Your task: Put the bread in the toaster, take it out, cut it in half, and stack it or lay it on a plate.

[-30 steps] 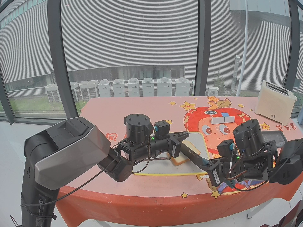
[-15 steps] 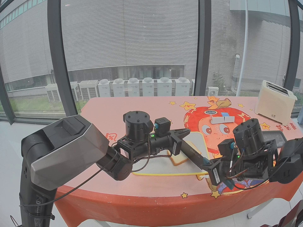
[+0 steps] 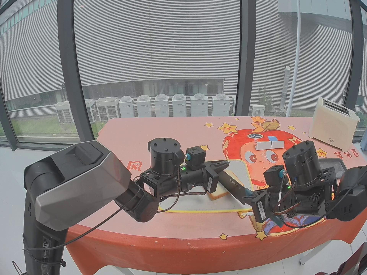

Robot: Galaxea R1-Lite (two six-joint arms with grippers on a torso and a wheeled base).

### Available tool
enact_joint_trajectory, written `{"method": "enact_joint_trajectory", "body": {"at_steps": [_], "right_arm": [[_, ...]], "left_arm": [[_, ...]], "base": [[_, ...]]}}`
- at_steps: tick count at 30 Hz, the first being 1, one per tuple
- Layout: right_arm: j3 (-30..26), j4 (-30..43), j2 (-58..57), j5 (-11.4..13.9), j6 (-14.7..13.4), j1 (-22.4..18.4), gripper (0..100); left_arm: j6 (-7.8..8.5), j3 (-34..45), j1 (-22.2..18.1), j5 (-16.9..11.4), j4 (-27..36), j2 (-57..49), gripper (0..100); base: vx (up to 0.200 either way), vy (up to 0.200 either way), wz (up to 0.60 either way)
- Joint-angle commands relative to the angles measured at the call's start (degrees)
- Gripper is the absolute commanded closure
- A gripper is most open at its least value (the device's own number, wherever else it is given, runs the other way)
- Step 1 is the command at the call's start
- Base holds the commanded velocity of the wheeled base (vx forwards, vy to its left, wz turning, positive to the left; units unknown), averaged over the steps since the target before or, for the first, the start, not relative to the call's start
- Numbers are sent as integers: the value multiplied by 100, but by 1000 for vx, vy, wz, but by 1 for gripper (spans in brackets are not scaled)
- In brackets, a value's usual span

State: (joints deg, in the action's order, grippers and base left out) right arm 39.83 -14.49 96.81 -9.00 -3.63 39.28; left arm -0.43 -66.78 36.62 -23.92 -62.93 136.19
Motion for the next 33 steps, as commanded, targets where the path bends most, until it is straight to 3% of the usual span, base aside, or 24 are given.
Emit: {"method": "enact_joint_trajectory", "body": {"at_steps": [1,9,24,33], "right_arm": [[-19,-10,5,12,-6,-8,100],[-54,52,23,-6,-313,54,100],[113,-10,14,-6,-322,54,100],[-282,-10,75,12,-313,71,100]], "left_arm": [[-1,7,3,1,-44,215,100],[-28,16,73,1,-62,294,100],[-36,-107,65,1,-62,162,100],[-36,-90,65,1,-62,171,100]], "base": [[0,0,0],[0,0,0],[0,0,0],[0,0,0]]}}
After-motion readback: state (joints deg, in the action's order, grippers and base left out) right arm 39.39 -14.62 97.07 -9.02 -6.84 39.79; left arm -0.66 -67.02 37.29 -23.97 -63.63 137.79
